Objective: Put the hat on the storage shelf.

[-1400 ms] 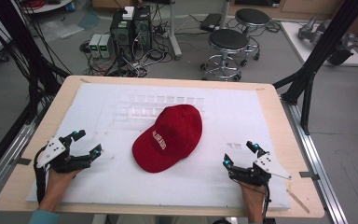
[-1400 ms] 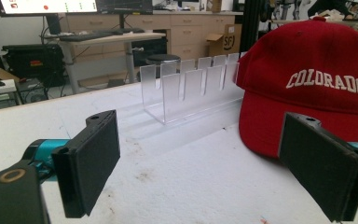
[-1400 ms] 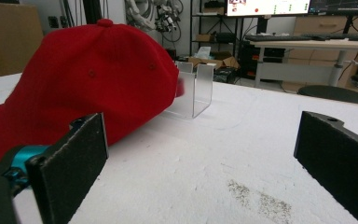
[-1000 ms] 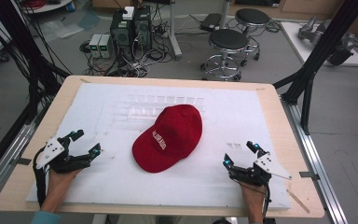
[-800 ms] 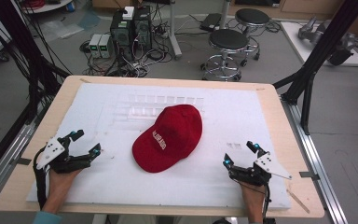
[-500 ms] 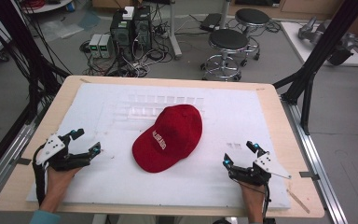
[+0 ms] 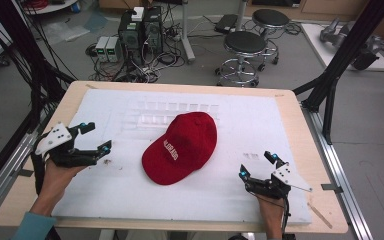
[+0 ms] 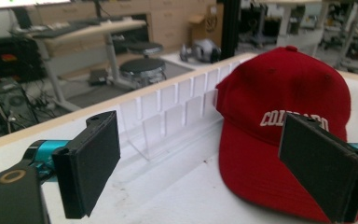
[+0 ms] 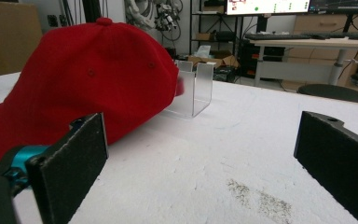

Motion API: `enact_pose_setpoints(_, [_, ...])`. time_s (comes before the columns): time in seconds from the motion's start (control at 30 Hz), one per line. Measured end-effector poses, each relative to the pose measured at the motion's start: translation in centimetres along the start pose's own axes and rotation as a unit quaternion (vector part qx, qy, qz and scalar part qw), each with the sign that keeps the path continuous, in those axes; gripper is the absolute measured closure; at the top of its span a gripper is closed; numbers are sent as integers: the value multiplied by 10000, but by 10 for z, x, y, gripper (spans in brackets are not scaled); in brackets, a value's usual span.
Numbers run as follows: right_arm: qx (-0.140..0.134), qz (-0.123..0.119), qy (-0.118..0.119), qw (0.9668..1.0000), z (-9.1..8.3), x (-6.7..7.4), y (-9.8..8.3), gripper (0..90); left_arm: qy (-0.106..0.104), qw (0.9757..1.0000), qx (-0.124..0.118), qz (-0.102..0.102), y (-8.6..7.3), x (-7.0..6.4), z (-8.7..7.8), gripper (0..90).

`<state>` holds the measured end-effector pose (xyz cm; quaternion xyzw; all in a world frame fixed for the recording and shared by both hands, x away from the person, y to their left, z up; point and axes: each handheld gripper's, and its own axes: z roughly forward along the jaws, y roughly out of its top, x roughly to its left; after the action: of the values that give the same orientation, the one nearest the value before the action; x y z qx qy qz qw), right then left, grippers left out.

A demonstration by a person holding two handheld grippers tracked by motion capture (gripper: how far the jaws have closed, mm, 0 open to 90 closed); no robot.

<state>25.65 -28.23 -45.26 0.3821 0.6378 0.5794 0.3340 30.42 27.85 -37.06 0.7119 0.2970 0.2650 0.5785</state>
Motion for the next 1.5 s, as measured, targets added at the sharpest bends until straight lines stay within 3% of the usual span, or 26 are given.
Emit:
enact_pose_setpoints(0.17, [10, 15, 5, 10000, 0, 0, 0, 17, -447, 9982, 350, 204, 27, -12, 27, 131])
enact_pose_setpoints(0.33, [8, 17, 13, 10000, 0, 0, 0, 17, -807, 9933, 732, 383, 49, -26, 52, 131])
enact_pose_setpoints(0.37, [8, 12, 13, 10000, 0, 0, 0, 17, -807, 9933, 732, 383, 49, -26, 52, 131])
enact_pose_setpoints(0.4, [8, 16, 11, 10000, 0, 0, 0, 17, -923, 9906, 910, 429, 55, -30, 62, 133])
enact_pose_setpoints(0.67, [4, 4, 9, 10000, 0, 0, 0, 17, -1363, 9780, 1486, 539, 67, -50, 100, 133])
enact_pose_setpoints(0.77, [7, 3, 8, 10000, 0, 0, 0, 17, -1342, 9753, 1624, 669, 69, -60, 115, 136])
enact_pose_setpoints(0.83, [8, 8, 5, 10000, 0, 0, 0, 17, -1391, 9733, 1711, 644, 68, -66, 126, 143])
enact_pose_setpoints(0.97, [6, 4, 13, 10000, -1, 0, 0, 17, -1509, 9648, 2042, 686, 63, -75, 145, 160])
enact_pose_setpoints(1.13, [3, -2, 8, 10000, 0, 1, 0, 17, -1406, 9584, 2400, 646, 55, -78, 163, 205])
enact_pose_setpoints(1.23, [3, -1, 7, 10000, 0, 1, 0, 17, -1412, 9574, 2444, 606, 51, -79, 169, 209])
enact_pose_setpoints(1.37, [-1, -12, 8, 10000, 0, 0, 0, 17, -1496, 9590, 2367, 447, 51, -82, 174, 193])
enact_pose_setpoints(1.5, [-10, -46, 5, 10000, 0, 0, 0, 17, -1532, 9577, 2401, 415, 48, -86, 181, 166])
